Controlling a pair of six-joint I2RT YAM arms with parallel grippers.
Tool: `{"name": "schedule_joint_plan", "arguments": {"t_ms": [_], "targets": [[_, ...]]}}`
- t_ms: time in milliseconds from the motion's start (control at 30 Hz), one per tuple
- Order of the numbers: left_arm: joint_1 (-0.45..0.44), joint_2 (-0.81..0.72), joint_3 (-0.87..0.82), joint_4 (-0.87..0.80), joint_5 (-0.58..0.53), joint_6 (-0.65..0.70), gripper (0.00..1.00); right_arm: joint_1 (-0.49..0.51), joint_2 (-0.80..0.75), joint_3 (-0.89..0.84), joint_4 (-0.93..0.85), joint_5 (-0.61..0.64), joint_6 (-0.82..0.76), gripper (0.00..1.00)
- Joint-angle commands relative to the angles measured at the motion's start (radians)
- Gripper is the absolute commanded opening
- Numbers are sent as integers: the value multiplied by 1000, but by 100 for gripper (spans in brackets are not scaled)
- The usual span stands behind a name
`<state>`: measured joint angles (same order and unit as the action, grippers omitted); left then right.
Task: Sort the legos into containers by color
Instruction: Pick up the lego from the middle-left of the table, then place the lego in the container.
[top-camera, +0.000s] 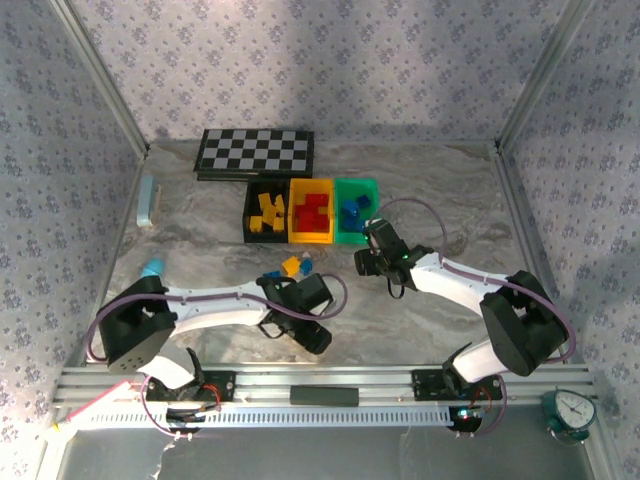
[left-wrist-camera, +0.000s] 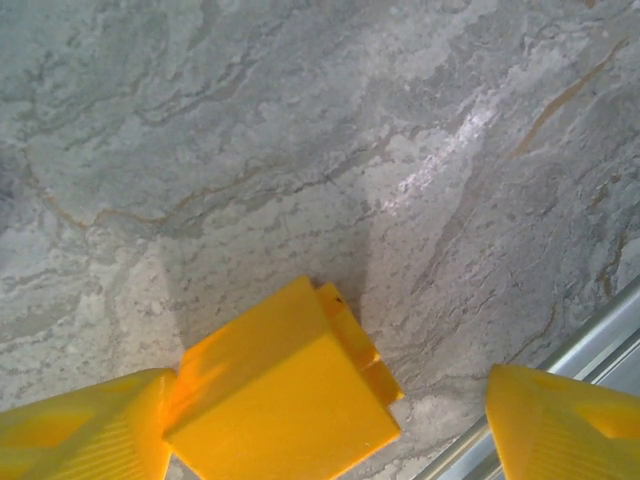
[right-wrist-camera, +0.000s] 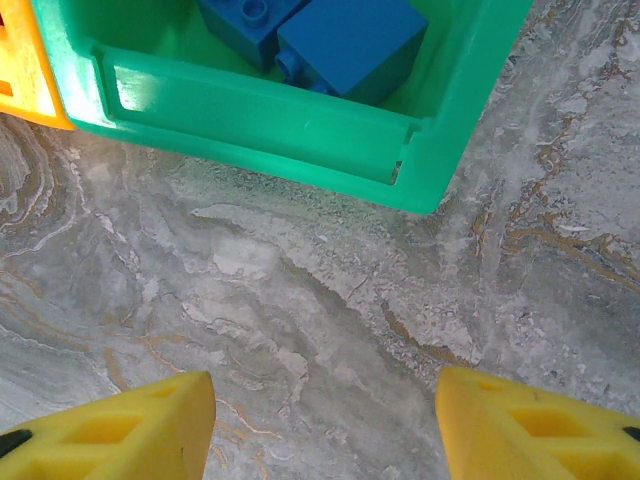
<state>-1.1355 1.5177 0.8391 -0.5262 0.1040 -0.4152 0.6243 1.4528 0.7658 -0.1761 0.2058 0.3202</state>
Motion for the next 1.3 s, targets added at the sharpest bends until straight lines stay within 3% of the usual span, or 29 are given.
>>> {"name": "schedule_joint_plan", "arguments": {"t_ms": [0, 100, 267, 400, 500, 633, 767, 967, 1167, 1267], "targets": [[-6, 15, 36, -18, -45, -13, 70, 5, -4, 13, -19, 21, -3, 62], [-6, -1, 35, -17, -86, -14, 42, 6, -3, 14, -18, 21, -3, 62], [-4, -60, 48, -31, -198, -25, 40, 8, -5, 14, -20, 19, -3, 62], [19, -120, 78, -81, -351, -45, 40, 7, -3, 13, -18, 18, -3, 62], [100, -154, 116, -118, -458, -72, 35, 8, -3, 14, -15, 12, -3, 62], [264, -178, 181, -103, -495, -72, 34, 11, -2, 16, -16, 15, -3, 62], [438, -157, 246, -57, -489, -56, 35, 13, -3, 15, -19, 21, -4, 62], [654, -28, 377, 30, -336, 1, 36, 16, -3, 16, -20, 24, -4, 62], [707, 176, 568, 7, -332, 74, 38, 19, -2, 18, -23, 30, -6, 62], [708, 260, 652, -9, -328, 96, 47, 20, -3, 19, -24, 32, -7, 62]]}}
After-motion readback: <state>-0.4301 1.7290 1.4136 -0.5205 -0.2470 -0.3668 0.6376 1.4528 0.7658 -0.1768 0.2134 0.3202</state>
